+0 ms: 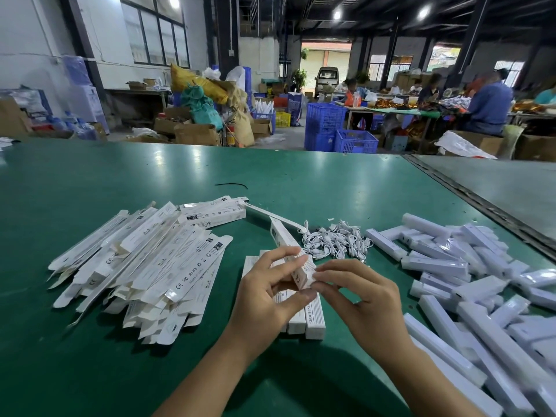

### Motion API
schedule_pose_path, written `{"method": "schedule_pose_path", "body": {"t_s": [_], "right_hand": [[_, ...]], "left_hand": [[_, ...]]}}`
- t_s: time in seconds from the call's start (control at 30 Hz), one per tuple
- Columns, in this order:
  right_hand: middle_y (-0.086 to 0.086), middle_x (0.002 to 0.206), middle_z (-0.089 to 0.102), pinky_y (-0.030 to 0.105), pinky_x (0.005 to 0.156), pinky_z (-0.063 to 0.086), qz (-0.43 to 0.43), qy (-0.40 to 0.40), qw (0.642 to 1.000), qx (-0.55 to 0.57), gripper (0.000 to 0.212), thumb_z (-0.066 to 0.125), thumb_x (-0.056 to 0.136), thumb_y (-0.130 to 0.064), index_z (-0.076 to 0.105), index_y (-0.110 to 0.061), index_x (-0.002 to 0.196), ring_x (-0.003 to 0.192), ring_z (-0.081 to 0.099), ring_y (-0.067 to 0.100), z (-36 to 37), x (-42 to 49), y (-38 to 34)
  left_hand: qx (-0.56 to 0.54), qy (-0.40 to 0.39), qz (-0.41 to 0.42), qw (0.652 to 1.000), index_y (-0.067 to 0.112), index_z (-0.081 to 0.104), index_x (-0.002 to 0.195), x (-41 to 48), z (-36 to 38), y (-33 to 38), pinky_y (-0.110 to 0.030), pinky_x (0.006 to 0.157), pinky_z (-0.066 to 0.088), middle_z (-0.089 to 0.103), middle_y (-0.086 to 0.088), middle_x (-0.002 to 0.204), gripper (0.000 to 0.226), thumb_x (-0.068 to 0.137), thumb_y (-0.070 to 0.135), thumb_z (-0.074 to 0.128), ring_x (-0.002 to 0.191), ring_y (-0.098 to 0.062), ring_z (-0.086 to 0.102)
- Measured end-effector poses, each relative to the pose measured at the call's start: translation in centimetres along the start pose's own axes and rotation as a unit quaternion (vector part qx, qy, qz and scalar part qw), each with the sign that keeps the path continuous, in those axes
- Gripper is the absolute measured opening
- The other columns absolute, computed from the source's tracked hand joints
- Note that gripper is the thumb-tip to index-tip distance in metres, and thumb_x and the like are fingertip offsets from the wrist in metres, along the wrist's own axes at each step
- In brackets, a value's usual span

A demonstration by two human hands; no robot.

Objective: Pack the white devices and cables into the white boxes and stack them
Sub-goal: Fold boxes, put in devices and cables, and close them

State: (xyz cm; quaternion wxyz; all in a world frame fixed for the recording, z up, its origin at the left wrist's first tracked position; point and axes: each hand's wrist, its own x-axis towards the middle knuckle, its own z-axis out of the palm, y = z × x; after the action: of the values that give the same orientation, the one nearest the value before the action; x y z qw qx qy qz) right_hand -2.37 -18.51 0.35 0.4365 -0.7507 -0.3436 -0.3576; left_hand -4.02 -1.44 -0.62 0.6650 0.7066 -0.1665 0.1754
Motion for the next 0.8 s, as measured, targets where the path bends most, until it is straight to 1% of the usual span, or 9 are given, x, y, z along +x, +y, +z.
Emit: {"method": "schedule_pose_path", "body": {"t_s": [0.13, 0.3, 0.47, 0.53, 0.57, 0.63, 0.67, 0.73, 0.8], "right_hand": [[0.003, 0.095, 0.071, 0.019, 0.075, 0.054, -0.001, -0.016, 1.000, 0.011, 0.011, 0.072, 0.081, -0.015, 0.078, -0.007, 0.087, 0.087, 0.068, 0.007, -0.13, 0.10, 0.00], [0.001, 0.094, 0.070, 0.019, 0.077, 0.053, 0.001, -0.018, 1.000, 0.004, 0.008, 0.072, 0.081, -0.011, 0.078, -0.007, 0.086, 0.087, 0.067, 0.006, -0.04, 0.11, 0.00], [-0.002, 0.093, 0.070, 0.022, 0.071, 0.055, 0.011, -0.025, 0.999, 0.018, 0.009, 0.072, 0.082, -0.016, 0.078, -0.011, 0.086, 0.081, 0.067, 0.007, -0.19, 0.21, -0.13], [-0.008, 0.090, 0.071, 0.026, 0.068, 0.055, 0.053, -0.025, 0.997, 0.042, 0.009, 0.076, 0.081, -0.019, 0.074, -0.017, 0.089, 0.081, 0.068, 0.008, -0.17, 0.15, -0.31], [-0.010, 0.087, 0.072, 0.028, 0.067, 0.055, 0.098, -0.024, 0.992, 0.073, 0.017, 0.078, 0.078, -0.020, 0.070, -0.022, 0.093, 0.081, 0.069, 0.010, -0.13, 0.14, -0.44], [-0.005, 0.086, 0.073, 0.029, 0.069, 0.054, 0.182, -0.027, 0.971, 0.152, 0.037, 0.080, 0.074, -0.022, 0.059, -0.033, 0.103, 0.082, 0.070, 0.016, -0.06, 0.15, -0.57], [-0.002, 0.087, 0.073, 0.029, 0.069, 0.053, 0.204, -0.027, 0.962, 0.181, 0.045, 0.081, 0.073, -0.021, 0.056, -0.038, 0.106, 0.083, 0.070, 0.017, -0.02, 0.14, -0.54], [0.002, 0.087, 0.072, 0.028, 0.071, 0.053, 0.222, -0.028, 0.952, 0.208, 0.055, 0.082, 0.072, -0.017, 0.054, -0.043, 0.110, 0.083, 0.069, 0.018, 0.05, 0.09, -0.38], [0.005, 0.086, 0.071, 0.028, 0.073, 0.054, 0.229, -0.030, 0.945, 0.231, 0.062, 0.083, 0.073, -0.008, 0.054, -0.043, 0.114, 0.083, 0.069, 0.018, 0.25, 0.02, -0.22]], "left_hand": [[0.015, 0.003, 0.011, 1.000, 0.028, 0.067, 0.120, 0.02, -0.10, 0.02, -0.019, 0.088, 0.053, 0.059, 0.018, 0.131, 0.047, 0.076, 0.019, 0.081, 0.102, -0.009, 0.067], [0.029, 0.003, 0.019, 0.999, 0.027, 0.068, 0.119, -0.01, -0.13, -0.15, -0.019, 0.087, 0.053, 0.059, 0.019, 0.130, 0.046, 0.076, 0.015, 0.081, 0.102, -0.010, 0.067], [0.032, -0.002, 0.019, 0.999, 0.027, 0.071, 0.115, 0.05, -0.17, -0.16, -0.020, 0.086, 0.054, 0.060, 0.019, 0.129, 0.040, 0.076, 0.020, 0.080, 0.100, -0.013, 0.068], [0.027, -0.003, 0.026, 0.999, 0.028, 0.072, 0.112, 0.06, -0.23, -0.14, -0.021, 0.085, 0.054, 0.062, 0.016, 0.128, 0.038, 0.075, 0.022, 0.081, 0.098, -0.012, 0.068], [0.018, -0.003, 0.026, 0.999, 0.030, 0.073, 0.109, 0.06, -0.24, -0.08, -0.021, 0.084, 0.053, 0.063, 0.014, 0.127, 0.036, 0.075, 0.025, 0.081, 0.096, -0.011, 0.069], [0.007, -0.004, 0.026, 1.000, 0.031, 0.075, 0.105, 0.04, -0.28, 0.00, -0.020, 0.084, 0.053, 0.064, 0.012, 0.125, 0.032, 0.074, 0.030, 0.080, 0.097, -0.012, 0.069], [0.010, -0.005, 0.026, 1.000, 0.031, 0.075, 0.105, 0.00, -0.30, 0.01, -0.020, 0.085, 0.053, 0.065, 0.012, 0.125, 0.030, 0.075, 0.031, 0.080, 0.099, -0.013, 0.069], [0.021, -0.010, 0.025, 0.999, 0.032, 0.075, 0.105, -0.02, -0.39, -0.08, -0.019, 0.085, 0.053, 0.066, 0.012, 0.124, 0.030, 0.076, 0.032, 0.079, 0.102, -0.013, 0.068], [0.031, -0.015, 0.025, 0.999, 0.032, 0.075, 0.104, 0.03, -0.43, -0.34, -0.020, 0.085, 0.053, 0.066, 0.013, 0.122, 0.030, 0.074, 0.026, 0.081, 0.104, -0.013, 0.068]]}}
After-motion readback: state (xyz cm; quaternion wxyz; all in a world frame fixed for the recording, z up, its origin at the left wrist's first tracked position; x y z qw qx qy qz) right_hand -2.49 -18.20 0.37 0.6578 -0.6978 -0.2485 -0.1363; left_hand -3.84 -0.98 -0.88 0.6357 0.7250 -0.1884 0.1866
